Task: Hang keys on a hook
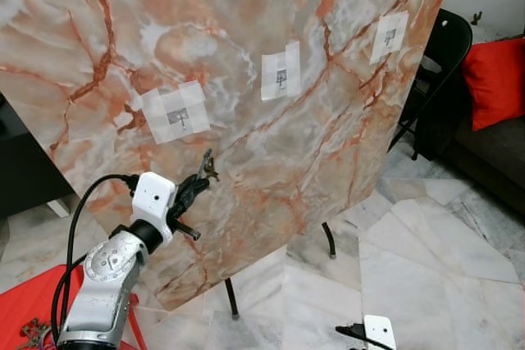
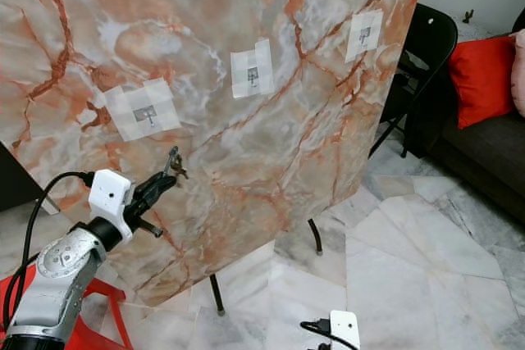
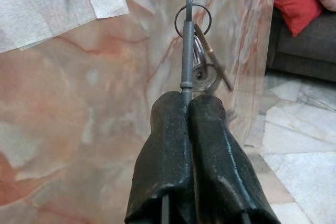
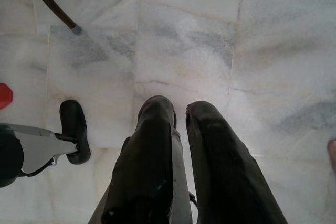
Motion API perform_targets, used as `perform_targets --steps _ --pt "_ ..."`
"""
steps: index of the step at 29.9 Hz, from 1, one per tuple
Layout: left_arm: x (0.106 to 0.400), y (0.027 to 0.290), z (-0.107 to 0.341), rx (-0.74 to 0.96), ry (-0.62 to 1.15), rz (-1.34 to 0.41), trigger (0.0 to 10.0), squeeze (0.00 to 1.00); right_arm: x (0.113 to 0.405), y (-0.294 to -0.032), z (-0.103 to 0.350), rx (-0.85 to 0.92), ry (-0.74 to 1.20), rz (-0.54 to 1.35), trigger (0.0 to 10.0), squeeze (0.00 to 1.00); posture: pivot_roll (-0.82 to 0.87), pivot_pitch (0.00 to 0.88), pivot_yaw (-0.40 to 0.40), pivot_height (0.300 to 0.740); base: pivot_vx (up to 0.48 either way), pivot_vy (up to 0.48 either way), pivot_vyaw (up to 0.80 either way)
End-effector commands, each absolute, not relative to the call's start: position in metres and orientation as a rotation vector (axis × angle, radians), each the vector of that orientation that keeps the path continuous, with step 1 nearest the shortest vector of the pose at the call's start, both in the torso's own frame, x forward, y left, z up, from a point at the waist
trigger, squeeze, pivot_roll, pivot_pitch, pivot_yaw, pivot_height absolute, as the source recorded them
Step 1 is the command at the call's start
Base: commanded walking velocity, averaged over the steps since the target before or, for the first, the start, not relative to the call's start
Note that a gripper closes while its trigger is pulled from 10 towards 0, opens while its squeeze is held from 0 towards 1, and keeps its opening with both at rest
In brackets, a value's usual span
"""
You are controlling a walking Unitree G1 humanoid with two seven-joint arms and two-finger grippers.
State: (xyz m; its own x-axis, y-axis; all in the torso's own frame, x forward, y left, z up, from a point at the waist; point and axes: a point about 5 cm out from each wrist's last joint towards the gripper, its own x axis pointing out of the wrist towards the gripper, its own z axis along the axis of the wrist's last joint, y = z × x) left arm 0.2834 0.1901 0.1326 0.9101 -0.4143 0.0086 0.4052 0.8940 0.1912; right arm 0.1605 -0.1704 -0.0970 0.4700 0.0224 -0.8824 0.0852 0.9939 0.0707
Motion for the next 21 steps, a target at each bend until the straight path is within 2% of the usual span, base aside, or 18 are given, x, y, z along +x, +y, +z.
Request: perform_targets --steps 1,21 --pt "0.286 0.19 0.144 0.188 -0.086 -0.418 10.0 0.0 0.162 -0.171 -0.096 0.11 1.067 -0.045 10.0 0.0 0.04 0.0 -0.016 0.74 0.0 0.0 0.0" --pt "0.304 0.193 0.165 0.171 -0.162 -0.329 10.0 0.0 0.164 -0.17 -0.095 0.128 1.048 -0.057 10.0 0.0 0.04 0.0 -0.017 0.74 0.0 0.0 0.0"
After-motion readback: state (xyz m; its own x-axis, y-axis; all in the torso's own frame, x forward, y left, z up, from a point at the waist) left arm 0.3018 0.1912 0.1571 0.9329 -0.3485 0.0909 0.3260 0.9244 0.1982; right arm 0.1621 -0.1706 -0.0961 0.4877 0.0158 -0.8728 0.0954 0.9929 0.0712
